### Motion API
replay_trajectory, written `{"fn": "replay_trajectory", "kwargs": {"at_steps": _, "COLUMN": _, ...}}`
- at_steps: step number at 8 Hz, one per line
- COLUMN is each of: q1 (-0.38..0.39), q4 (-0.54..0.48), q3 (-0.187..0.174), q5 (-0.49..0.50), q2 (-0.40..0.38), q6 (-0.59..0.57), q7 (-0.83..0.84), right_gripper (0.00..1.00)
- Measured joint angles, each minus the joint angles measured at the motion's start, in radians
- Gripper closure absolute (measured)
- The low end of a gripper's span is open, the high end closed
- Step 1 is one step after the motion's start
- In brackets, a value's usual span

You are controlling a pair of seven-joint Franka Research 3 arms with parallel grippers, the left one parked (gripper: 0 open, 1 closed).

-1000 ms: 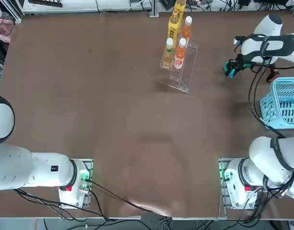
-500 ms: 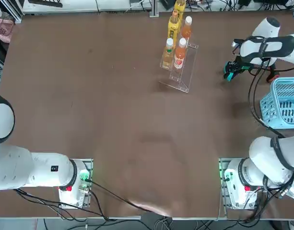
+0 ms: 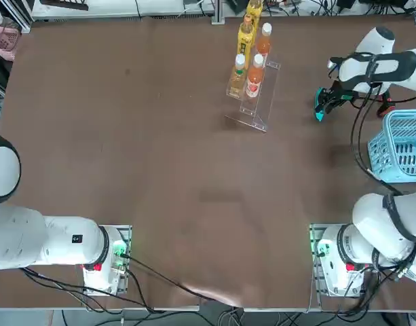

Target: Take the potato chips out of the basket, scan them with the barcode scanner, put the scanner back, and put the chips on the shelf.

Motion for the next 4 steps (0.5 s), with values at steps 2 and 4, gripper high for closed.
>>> {"fn": "replay_trajectory", "kwargs": {"at_steps": 2, "q1": 0.0, "q4": 0.0, "q3": 0.0, "q5": 0.0, "q2": 0.007, "q6": 0.0, "q7": 0.001, "right_gripper": 0.4}}
{"fn": "replay_trajectory", "kwargs": {"at_steps": 4, "q1": 0.0, "q4": 0.0, "q3": 0.0, "q5": 0.0, "q2": 0.008, "q6": 0.0, "q7": 0.002, "right_gripper": 0.29}}
